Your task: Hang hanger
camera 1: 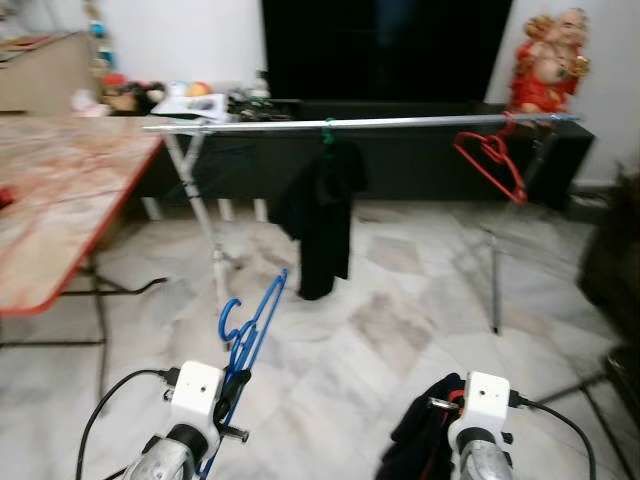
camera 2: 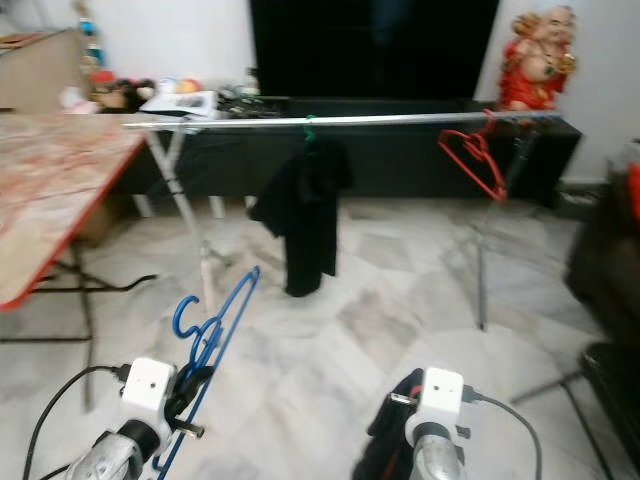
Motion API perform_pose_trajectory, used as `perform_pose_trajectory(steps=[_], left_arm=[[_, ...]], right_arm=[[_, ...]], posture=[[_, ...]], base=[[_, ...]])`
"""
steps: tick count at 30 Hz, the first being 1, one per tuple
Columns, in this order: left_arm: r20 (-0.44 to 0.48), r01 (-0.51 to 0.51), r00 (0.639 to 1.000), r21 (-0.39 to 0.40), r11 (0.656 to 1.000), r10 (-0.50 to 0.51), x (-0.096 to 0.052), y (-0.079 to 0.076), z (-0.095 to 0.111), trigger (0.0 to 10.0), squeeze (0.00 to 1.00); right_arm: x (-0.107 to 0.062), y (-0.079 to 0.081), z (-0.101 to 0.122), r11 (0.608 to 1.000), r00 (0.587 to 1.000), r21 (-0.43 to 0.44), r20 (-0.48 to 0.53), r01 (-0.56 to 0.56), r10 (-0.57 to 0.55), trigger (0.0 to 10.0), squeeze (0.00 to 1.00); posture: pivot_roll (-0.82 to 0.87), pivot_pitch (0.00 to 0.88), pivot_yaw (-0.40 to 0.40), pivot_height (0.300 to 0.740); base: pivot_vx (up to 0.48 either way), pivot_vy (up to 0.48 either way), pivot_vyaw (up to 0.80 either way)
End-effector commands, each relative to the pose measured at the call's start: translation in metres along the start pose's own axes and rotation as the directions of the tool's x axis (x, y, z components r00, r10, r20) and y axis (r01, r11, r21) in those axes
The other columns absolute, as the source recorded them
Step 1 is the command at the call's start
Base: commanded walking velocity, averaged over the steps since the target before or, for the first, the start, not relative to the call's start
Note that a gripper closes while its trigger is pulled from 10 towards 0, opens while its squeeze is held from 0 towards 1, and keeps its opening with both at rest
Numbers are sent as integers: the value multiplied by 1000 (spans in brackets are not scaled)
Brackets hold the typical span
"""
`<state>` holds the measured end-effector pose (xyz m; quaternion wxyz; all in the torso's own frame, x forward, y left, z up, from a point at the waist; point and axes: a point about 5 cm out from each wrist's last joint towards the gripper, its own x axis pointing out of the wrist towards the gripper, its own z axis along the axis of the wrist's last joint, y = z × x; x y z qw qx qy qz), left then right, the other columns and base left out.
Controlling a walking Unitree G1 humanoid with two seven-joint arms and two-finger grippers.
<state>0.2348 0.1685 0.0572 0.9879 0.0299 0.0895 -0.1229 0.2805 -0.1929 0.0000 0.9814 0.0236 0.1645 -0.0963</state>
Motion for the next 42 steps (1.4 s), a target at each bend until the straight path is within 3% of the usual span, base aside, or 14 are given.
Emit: perform_pose_trajectory(steps=[1,9,13,15,17,19,25,26,29,32,36,40,42], left_arm=[[-10,28,1000,9,1000,-28,1,-2,1,10000,0],[-57,154,987,29,988,-152,5,-10,3,10000,0],[-155,306,944,81,949,-291,7,-11,4,10000,0],[-259,441,881,143,886,-396,7,-9,4,10000,0],[-305,508,841,161,846,-446,7,-9,5,10000,0],[-387,625,755,178,760,-530,7,-9,9,10000,0],[-540,811,556,186,554,-632,3,-14,17,10000,0],[-540,811,556,186,554,-632,3,-14,17,10000,0],[-527,843,518,180,507,-674,7,-23,25,10000,0],[-484,847,516,163,507,-707,11,-34,31,10000,0],[-438,824,550,149,546,-711,18,-45,31,10000,0],[-426,810,569,144,569,-703,19,-45,31,10000,0],[-410,787,600,150,598,-687,19,-43,31,10000,0]], right_arm=[[4,3,8,1000,1000,3,24,-11,11,10000,0],[15,14,30,999,997,-6,59,-46,46,10000,0],[24,18,44,997,997,-51,50,-55,57,10000,0],[30,21,54,993,997,-99,35,-62,65,10000,0],[32,22,59,990,997,-125,31,-65,69,10000,0],[36,25,66,980,997,-187,15,-70,74,10000,0],[40,34,77,978,996,-192,11,-84,88,10000,0],[40,34,77,978,996,-192,11,-84,88,10000,0],[41,37,79,977,996,-193,9,-85,88,10000,0],[40,40,77,980,995,-178,0,-95,96,10000,0],[38,42,69,982,994,-156,-23,-105,103,10000,0],[36,42,64,985,994,-131,-40,-109,105,10000,0],[35,44,59,987,992,-113,-56,-119,113,10000,0]], posture=[[117,34,15,740],[124,37,17,740],[129,41,17,740],[131,45,16,740],[130,43,15,740],[128,40,12,740],[130,29,9,740],[130,29,9,740],[127,21,9,740],[127,21,9,740],[123,9,14,740],[125,2,13,740],[126,0,15,740]], base=[[0,0,0],[0,0,0],[0,0,0],[0,0,0],[0,0,0],[0,0,0],[0,0,0],[0,0,0],[0,0,0],[0,0,0],[0,0,0],[0,0,0],[0,0,0]])
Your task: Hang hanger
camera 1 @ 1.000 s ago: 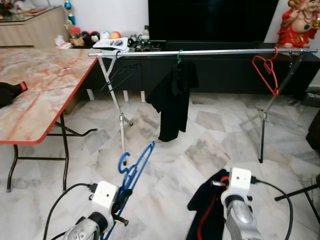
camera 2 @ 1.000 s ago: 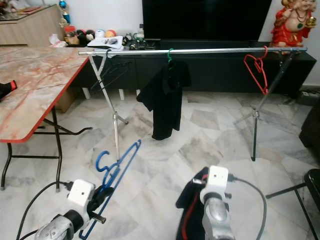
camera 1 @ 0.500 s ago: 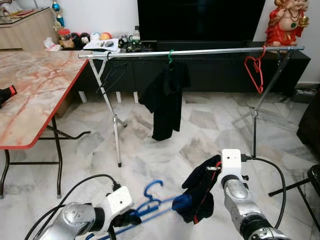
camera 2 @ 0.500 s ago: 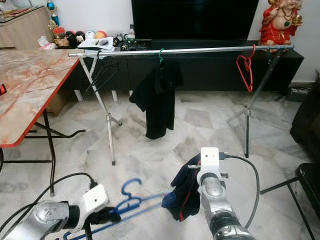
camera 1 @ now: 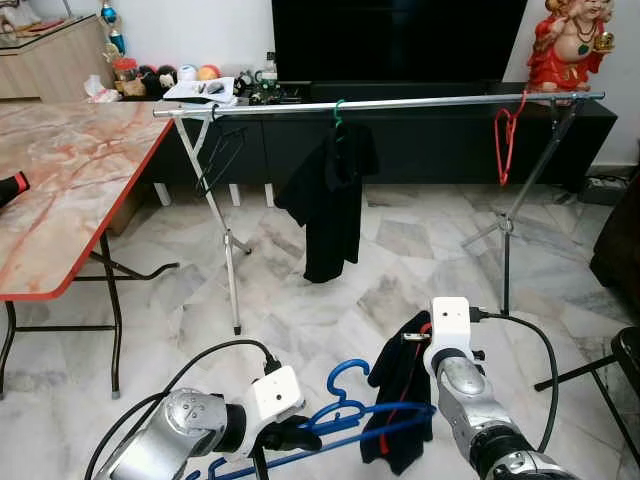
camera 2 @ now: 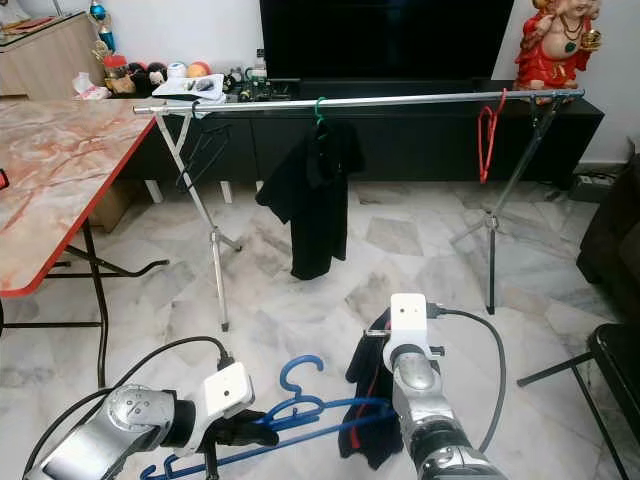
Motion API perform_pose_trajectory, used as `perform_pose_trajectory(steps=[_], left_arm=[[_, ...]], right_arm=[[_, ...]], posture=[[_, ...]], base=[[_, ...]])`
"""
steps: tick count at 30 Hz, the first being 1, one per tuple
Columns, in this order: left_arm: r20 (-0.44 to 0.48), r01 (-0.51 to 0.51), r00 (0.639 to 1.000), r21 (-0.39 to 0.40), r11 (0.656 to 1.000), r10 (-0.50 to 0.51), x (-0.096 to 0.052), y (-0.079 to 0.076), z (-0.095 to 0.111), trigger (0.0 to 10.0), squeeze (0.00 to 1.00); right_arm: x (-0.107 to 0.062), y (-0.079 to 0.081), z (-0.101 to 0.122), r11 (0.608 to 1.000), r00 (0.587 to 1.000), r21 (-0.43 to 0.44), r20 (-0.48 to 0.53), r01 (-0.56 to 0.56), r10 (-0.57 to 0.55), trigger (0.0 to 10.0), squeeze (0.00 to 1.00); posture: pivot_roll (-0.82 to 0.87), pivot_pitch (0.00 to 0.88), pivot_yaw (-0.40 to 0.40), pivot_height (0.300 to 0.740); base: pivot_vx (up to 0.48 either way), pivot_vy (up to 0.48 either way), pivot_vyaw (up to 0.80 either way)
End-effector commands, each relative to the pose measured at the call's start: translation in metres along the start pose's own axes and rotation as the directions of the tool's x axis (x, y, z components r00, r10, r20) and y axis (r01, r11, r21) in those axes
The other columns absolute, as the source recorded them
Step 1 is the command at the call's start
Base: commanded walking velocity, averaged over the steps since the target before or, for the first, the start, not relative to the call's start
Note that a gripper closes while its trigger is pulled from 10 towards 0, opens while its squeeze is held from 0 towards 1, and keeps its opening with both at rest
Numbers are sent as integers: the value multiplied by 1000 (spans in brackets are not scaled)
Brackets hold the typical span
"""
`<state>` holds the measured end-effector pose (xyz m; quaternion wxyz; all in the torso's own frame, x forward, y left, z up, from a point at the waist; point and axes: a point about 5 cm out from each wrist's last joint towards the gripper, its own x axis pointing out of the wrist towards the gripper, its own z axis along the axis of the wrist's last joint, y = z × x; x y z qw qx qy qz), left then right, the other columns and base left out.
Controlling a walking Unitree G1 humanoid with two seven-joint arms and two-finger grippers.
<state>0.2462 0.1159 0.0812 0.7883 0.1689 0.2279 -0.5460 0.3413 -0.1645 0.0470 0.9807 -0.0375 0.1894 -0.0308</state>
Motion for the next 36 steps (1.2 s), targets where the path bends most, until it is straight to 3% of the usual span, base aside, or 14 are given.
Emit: perform_pose_trajectory(steps=[1,6,12,22,25,27,36], left_arm=[[5,-34,999,-14,999,34,-3,3,0,10000,0],[18,-191,981,-28,981,192,-2,15,-1,10000,0],[81,-283,955,-31,959,285,1,23,8,10000,0],[36,-211,977,23,977,210,-3,17,2,10000,0],[17,-227,974,49,973,226,-3,19,0,10000,0],[31,-280,960,32,959,279,-4,25,1,10000,0],[76,-305,950,9,952,303,-1,28,7,10000,0]], right_arm=[[-1,4,-2,999,1000,31,-7,-10,11,10000,0],[-2,9,-3,998,1000,56,-3,-31,31,10000,0],[-4,12,-9,997,998,56,-15,-58,59,10000,0],[-5,3,-14,998,998,45,-27,-50,51,10000,0],[-5,2,-14,998,998,47,-28,-46,47,10000,0],[-5,2,-13,998,998,47,-26,-47,48,10000,0],[-6,8,-13,996,997,57,-28,-65,66,10000,0]], posture=[[126,0,15,740],[123,0,16,740],[120,0,13,740],[119,13,10,740],[123,17,8,740],[120,20,8,740],[121,25,6,740]], base=[[0,0,0],[0,0,0],[0,0,0],[0,0,0],[0,0,0],[0,0,0],[0,0,0]])
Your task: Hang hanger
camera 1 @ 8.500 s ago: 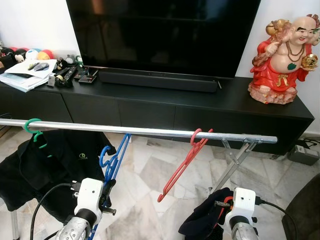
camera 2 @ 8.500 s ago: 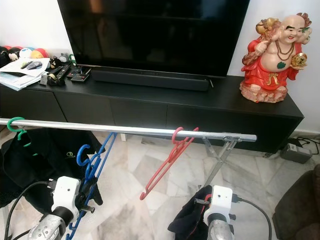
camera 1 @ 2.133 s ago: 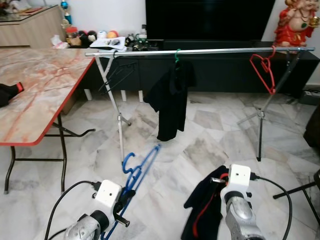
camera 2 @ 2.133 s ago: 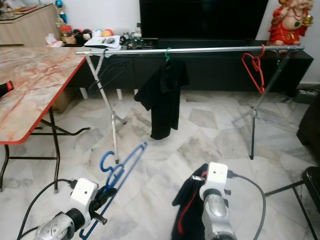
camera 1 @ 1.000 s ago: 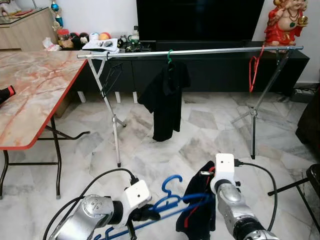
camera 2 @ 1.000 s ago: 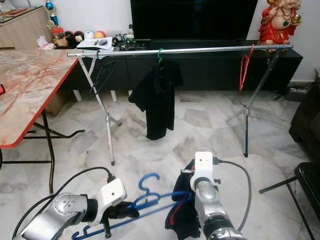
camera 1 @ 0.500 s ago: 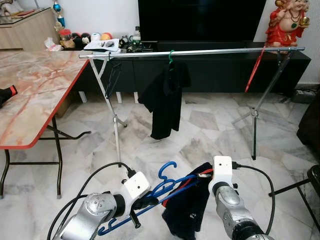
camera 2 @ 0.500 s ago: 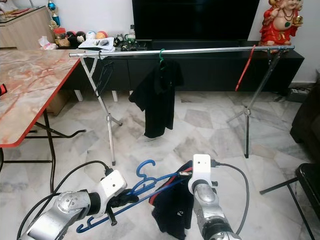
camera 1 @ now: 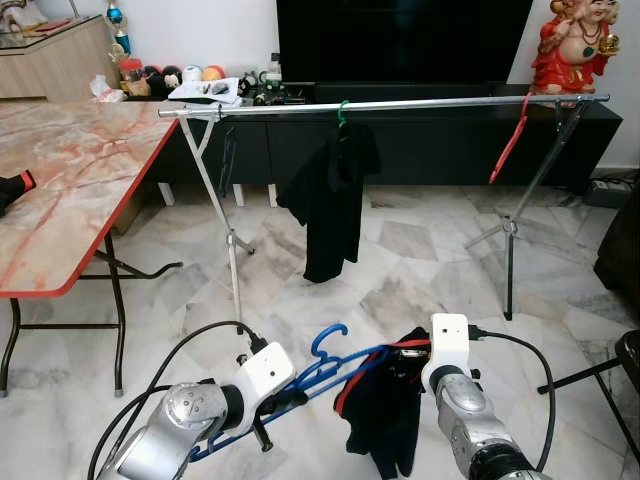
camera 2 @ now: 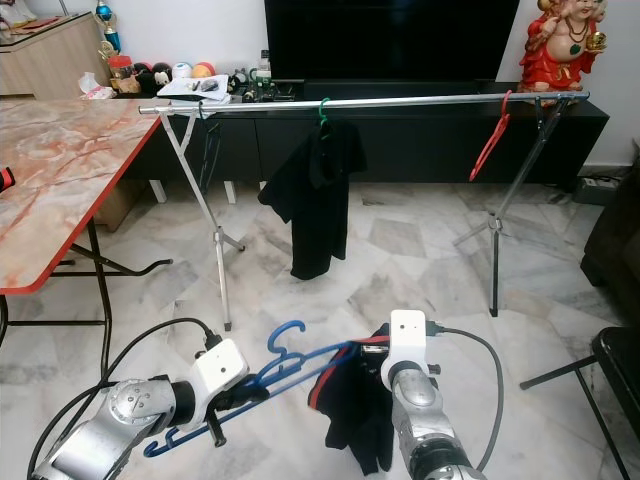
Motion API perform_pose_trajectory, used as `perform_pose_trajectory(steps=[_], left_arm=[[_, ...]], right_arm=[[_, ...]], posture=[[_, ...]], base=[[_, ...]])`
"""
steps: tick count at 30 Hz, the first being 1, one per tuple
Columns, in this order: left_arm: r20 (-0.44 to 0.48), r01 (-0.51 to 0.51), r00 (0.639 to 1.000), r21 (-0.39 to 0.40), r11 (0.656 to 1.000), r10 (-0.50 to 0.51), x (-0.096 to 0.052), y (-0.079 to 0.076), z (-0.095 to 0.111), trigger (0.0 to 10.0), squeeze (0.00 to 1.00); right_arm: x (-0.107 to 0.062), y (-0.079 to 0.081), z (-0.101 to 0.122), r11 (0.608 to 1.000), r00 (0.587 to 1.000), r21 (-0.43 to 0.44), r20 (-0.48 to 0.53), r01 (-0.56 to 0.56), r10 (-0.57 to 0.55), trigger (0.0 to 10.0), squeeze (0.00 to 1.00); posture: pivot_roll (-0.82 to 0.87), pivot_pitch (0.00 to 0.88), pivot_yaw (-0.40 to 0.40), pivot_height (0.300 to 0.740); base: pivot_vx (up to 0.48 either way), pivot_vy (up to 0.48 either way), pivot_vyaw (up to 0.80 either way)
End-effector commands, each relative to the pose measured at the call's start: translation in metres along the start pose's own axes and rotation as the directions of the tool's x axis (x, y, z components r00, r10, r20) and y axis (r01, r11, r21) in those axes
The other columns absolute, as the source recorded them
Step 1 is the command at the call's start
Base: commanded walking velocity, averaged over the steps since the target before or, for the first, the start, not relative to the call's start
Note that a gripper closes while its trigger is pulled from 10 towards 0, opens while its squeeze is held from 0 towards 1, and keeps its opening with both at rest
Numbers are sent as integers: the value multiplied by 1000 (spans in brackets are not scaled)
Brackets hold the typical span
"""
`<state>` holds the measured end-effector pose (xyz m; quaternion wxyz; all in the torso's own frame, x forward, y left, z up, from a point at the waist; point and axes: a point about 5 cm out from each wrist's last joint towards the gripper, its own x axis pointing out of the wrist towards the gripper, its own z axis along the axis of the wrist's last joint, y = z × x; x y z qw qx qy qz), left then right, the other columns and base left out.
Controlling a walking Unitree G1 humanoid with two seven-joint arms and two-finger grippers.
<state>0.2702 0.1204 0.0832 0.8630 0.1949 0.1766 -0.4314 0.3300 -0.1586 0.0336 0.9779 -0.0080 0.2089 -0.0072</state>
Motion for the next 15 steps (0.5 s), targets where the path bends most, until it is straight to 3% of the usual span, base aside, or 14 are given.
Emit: perform_pose_trajectory(steps=[1,8,15], left_arm=[[35,-7,999,-6,1000,7,-2,4,5,10000,0],[103,89,991,-60,994,-82,-6,-3,13,10000,0],[84,172,982,-69,983,-166,-11,-10,12,10000,0]], right_arm=[[0,2,3,1000,1000,8,9,-13,13,10000,0],[0,4,1,999,999,-2,-3,-44,44,10000,0],[0,-1,0,1000,1000,8,-9,-6,6,10000,0]], posture=[[121,25,6,740],[121,28,6,740],[128,30,10,740]], base=[[0,0,0],[0,0,0],[0,0,0]])
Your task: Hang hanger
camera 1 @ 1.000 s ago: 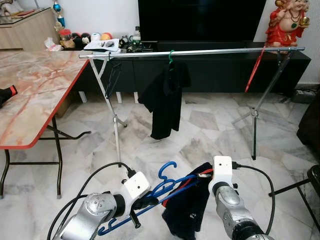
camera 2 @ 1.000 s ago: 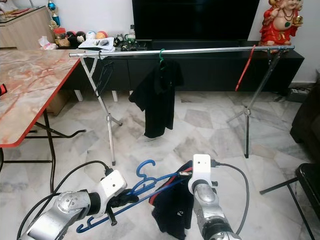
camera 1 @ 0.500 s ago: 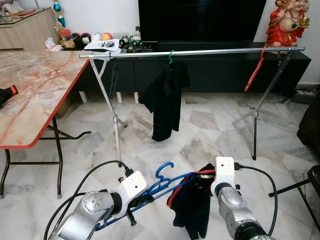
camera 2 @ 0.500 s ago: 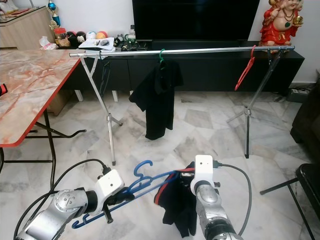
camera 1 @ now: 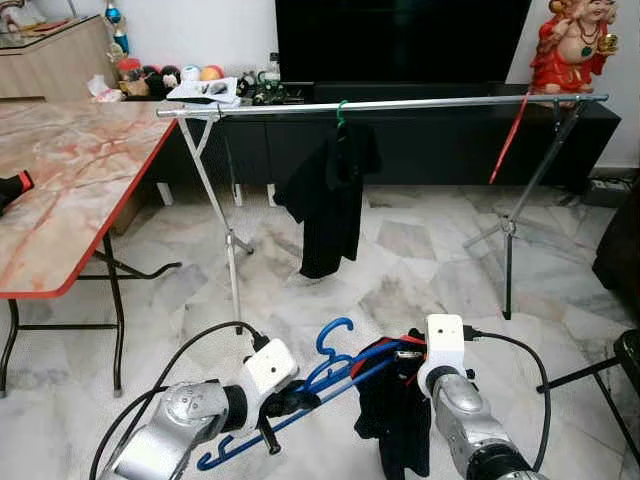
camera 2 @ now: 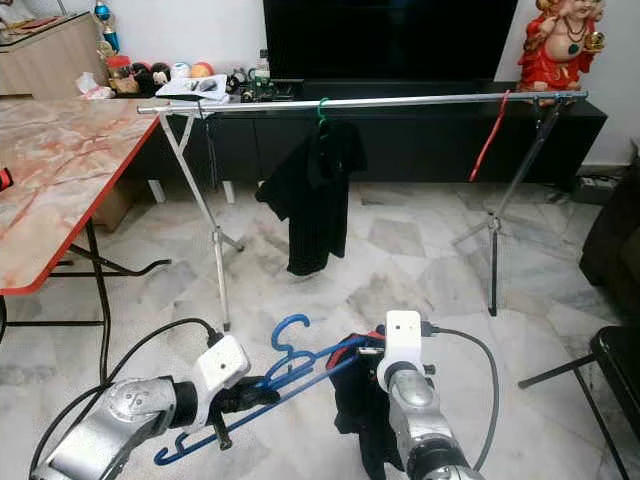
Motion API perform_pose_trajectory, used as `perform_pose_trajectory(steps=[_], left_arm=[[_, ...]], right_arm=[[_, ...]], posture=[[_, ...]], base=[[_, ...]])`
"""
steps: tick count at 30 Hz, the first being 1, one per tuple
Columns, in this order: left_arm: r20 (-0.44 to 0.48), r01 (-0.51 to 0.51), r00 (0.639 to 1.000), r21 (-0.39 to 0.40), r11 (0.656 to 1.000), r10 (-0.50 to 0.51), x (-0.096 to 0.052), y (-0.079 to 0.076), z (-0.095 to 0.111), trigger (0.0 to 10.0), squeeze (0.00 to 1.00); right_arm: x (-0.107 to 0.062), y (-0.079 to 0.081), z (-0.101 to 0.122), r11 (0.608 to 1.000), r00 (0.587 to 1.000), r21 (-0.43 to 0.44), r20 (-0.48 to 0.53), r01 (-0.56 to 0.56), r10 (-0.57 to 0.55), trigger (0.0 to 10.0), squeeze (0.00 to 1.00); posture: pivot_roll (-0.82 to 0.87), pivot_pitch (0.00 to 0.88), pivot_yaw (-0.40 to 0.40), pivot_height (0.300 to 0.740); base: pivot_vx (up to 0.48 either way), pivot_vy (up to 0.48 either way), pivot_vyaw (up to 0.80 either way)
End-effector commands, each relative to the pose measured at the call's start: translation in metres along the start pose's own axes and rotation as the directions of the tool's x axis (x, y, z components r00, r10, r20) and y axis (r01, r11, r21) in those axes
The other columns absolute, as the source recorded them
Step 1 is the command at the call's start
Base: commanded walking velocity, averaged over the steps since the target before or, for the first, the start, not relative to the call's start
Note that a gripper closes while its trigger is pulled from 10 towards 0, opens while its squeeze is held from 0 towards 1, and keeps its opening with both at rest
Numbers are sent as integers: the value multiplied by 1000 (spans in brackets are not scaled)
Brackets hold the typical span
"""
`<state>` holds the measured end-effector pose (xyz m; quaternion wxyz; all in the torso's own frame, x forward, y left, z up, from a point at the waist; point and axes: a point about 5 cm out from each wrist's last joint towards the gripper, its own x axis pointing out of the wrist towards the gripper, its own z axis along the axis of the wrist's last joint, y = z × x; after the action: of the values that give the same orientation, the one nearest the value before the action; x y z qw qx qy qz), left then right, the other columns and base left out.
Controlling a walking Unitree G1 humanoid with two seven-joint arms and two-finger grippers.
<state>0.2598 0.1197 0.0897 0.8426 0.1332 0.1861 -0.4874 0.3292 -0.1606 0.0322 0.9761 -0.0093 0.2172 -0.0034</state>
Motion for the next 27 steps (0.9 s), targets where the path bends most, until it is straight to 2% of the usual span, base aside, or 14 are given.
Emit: perform_pose_trajectory(steps=[1,7,16,21,23,24,25,27], left_arm=[[14,45,999,13,999,-45,-2,-5,6,10000,0],[-4,77,997,9,997,-77,-5,-7,4,10000,0],[-16,-83,996,44,996,83,3,7,4,10000,0],[-2,-98,995,40,994,99,5,8,6,10000,0],[-2,-101,995,42,994,101,6,8,6,10000,0],[-2,-101,995,42,994,101,6,8,6,10000,0],[2,-109,994,40,993,109,8,8,7,10000,0],[5,-117,993,36,993,116,10,7,7,10000,0]], right_arm=[[0,0,2,1000,1000,17,7,12,-12,10000,0],[0,-5,3,998,999,39,10,45,-46,10000,0],[0,1,5,998,999,56,20,24,-26,10000,0],[0,6,7,997,1000,71,26,0,-2,10000,0],[0,12,6,989,998,135,7,-57,57,10000,0],[0,12,6,989,998,135,7,-57,57,10000,0],[-1,17,7,981,994,164,-4,-107,109,10000,0],[-2,19,8,980,988,129,-12,-148,151,10000,0]], posture=[[129,31,11,740],[131,31,14,740],[128,33,16,740],[128,34,16,740],[128,34,16,740],[128,34,16,740],[122,38,15,740],[119,38,15,740]], base=[[0,0,0],[0,0,0],[0,0,0],[0,0,0],[0,0,0],[0,0,0],[0,0,0],[0,0,0]])
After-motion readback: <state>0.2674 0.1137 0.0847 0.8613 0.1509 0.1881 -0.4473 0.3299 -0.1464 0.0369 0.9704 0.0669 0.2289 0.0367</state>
